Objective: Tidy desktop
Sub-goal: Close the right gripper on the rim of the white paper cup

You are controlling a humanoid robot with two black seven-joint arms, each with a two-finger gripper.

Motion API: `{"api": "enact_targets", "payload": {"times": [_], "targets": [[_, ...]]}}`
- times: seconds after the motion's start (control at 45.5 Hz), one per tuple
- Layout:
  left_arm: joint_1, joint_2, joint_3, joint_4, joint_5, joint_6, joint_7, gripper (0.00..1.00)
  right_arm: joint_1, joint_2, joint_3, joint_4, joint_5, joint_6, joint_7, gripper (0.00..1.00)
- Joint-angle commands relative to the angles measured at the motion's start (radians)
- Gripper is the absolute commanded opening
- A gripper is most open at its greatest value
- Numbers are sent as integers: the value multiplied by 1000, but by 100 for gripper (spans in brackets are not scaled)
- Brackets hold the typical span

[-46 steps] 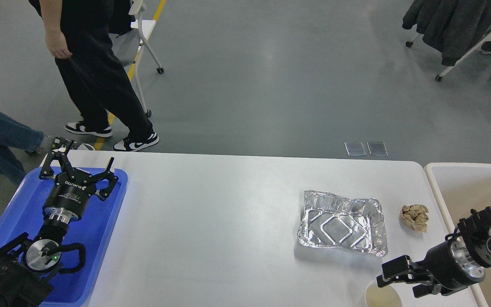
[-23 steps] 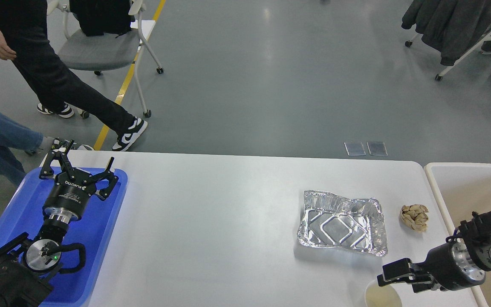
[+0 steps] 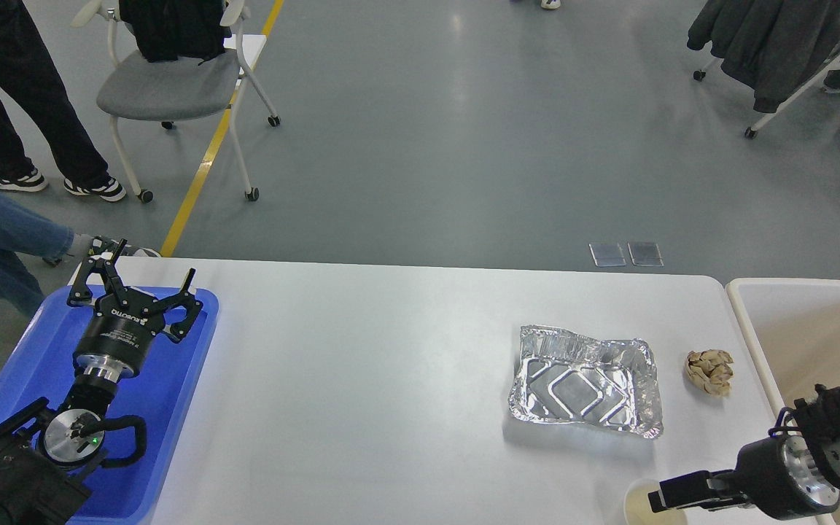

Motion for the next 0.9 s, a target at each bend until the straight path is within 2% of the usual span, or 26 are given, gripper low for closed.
{"api": "enact_targets", "payload": {"times": [0.0,0.176,0.264,0.417,0.461,0.527,0.593,0.725,0.791,0.879], "targets": [[0,0,0,0,0,1,0,99,-33,1,0,9,-44,-62,-4,94],[0,0,0,0,0,1,0,99,-87,44,8,-39,-41,-116,-4,95],[0,0,0,2,0,0,0,99,-91,45,11,-41,-43,-116,-4,99],[0,0,0,0,0,0,0,99,-93,45,17,-38,-44,-119,-4,97],[0,0,0,2,0,0,0,99,-93,45,17,-36,-46,-122,-3,84],[0,0,0,0,0,0,0,99,-93,45,17,-34,-50,-128,-3,76],[0,0,0,2,0,0,0,99,-93,45,15,-31,-78,-129,-3,49],[0,0,0,0,0,0,0,99,-96,47,15,-28,-115,-131,-3,12],[0,0,0,0,0,0,0,99,-96,47,15,-28,-124,-146,-3,0],[0,0,0,0,0,0,0,99,-95,44,15,-30,-125,-183,-1,0]]}}
